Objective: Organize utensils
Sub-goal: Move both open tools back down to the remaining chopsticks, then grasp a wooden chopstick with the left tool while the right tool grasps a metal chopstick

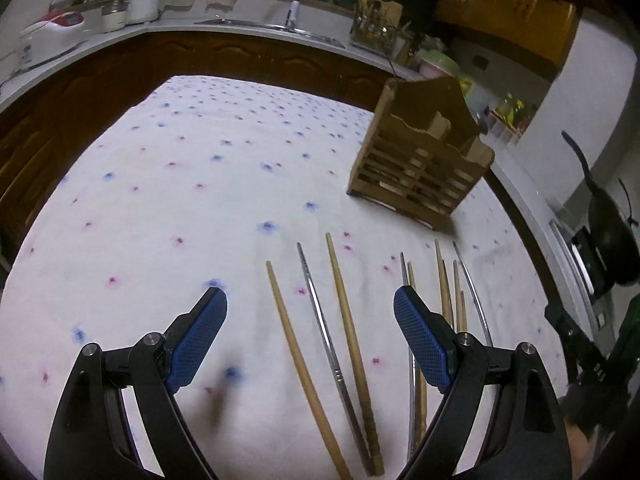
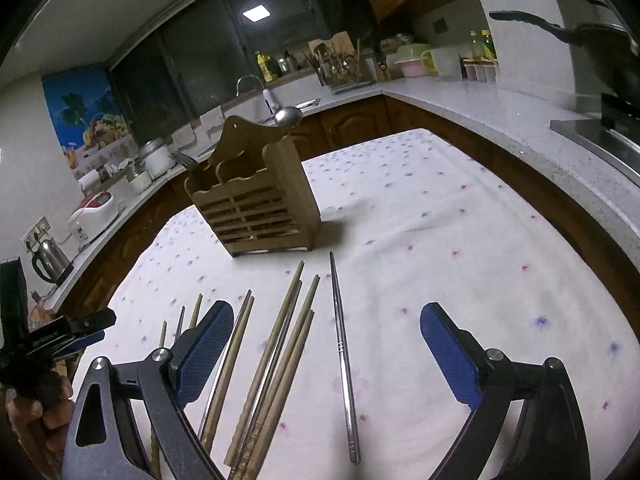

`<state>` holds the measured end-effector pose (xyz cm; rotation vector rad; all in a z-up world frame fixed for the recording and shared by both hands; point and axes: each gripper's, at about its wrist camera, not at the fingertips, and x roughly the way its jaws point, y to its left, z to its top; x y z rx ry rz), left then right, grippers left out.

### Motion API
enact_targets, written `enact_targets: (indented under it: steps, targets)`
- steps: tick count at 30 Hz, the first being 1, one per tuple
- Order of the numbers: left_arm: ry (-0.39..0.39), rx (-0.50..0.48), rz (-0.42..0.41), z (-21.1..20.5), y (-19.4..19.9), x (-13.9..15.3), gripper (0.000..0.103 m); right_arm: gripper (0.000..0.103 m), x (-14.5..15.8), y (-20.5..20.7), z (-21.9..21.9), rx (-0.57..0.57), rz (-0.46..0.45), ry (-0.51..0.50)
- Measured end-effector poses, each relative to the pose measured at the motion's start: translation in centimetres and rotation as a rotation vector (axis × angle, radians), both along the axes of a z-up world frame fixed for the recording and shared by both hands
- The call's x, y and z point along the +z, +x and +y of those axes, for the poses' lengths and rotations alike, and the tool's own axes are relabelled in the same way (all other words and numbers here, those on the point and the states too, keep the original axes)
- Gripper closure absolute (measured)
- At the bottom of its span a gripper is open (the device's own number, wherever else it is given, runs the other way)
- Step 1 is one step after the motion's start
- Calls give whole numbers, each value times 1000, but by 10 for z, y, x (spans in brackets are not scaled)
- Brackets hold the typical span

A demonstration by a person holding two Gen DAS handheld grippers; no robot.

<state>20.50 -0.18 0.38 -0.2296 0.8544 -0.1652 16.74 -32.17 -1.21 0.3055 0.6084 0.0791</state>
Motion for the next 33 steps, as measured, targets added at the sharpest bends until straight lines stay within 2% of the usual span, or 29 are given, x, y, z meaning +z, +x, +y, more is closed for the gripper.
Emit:
enact_targets:
  steps: [4, 7, 9, 12, 14, 16, 21, 23, 26, 27, 29, 33]
  targets:
    - [7, -30, 15, -11, 6, -4, 16, 8, -2, 7, 3, 14, 19, -19]
    - [15, -53, 28, -19, 13, -8, 26, 9, -4, 13, 3, 20, 27, -26]
    - [19, -67, 42, -24, 20, -11, 39, 13, -5, 19, 4, 33, 39, -33]
    - [5, -92, 70, -30, 33, -16, 54, 23, -9, 30, 5, 54, 63, -38]
    - [5, -110, 83, -35, 42, -18, 56, 32, -12, 38, 7, 64, 81, -49]
    - [21, -123, 92, -39, 51, -22, 58, 37, -16, 47, 8, 77, 103, -55]
    - [65, -142, 154, -48, 79, -36, 70, 52, -30, 76, 11, 118, 172, -86]
    - [76, -151, 176, -52, 87, -41, 73, 62, -36, 87, 11, 122, 195, -99]
    - [83, -161, 203, -56, 97, -49, 84, 73, -45, 104, 10, 126, 232, -117]
    - [82, -168, 214, -57, 100, -51, 88, 74, -47, 108, 10, 128, 239, -122]
    - [99, -175, 228, -61, 103, -55, 88, 77, -51, 117, 12, 135, 257, -141]
    - [129, -183, 206, -67, 103, -56, 89, 79, -54, 130, 19, 152, 266, -203]
